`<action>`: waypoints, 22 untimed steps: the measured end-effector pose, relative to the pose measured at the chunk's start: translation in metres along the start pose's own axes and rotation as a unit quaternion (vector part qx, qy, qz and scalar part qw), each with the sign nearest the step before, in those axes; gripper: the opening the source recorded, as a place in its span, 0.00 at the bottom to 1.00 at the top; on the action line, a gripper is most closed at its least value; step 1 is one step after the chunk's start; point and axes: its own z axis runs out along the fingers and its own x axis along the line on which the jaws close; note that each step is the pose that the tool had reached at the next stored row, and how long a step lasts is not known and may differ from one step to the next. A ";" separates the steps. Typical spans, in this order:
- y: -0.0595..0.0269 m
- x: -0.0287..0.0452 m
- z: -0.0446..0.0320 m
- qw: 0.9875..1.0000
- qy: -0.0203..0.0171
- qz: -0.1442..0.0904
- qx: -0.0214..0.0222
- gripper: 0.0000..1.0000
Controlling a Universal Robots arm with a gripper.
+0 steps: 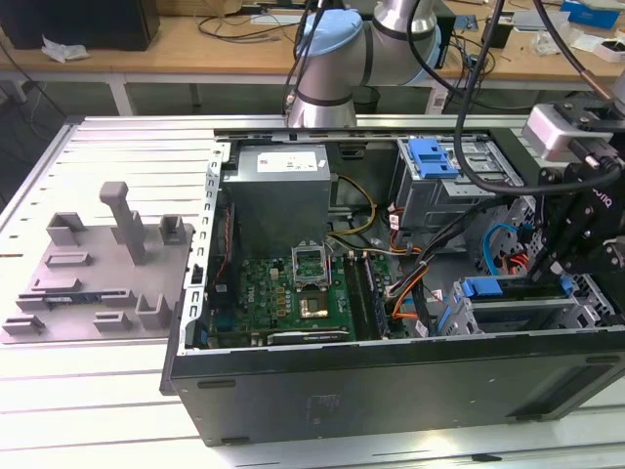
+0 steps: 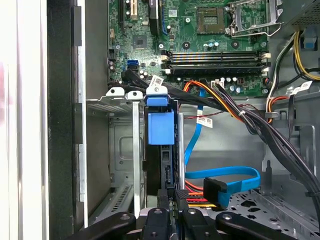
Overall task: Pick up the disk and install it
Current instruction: 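Insert the first disk wire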
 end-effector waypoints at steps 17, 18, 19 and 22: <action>0.0023 -0.0186 -0.0259 0.999 0.033 0.001 0.001 0.36; 0.0024 -0.0193 -0.0282 0.999 0.036 0.001 0.001 0.36; 0.0025 -0.0199 -0.0304 0.999 0.039 0.001 0.001 0.36; 0.0028 -0.0224 -0.0388 0.999 0.051 0.002 0.001 0.36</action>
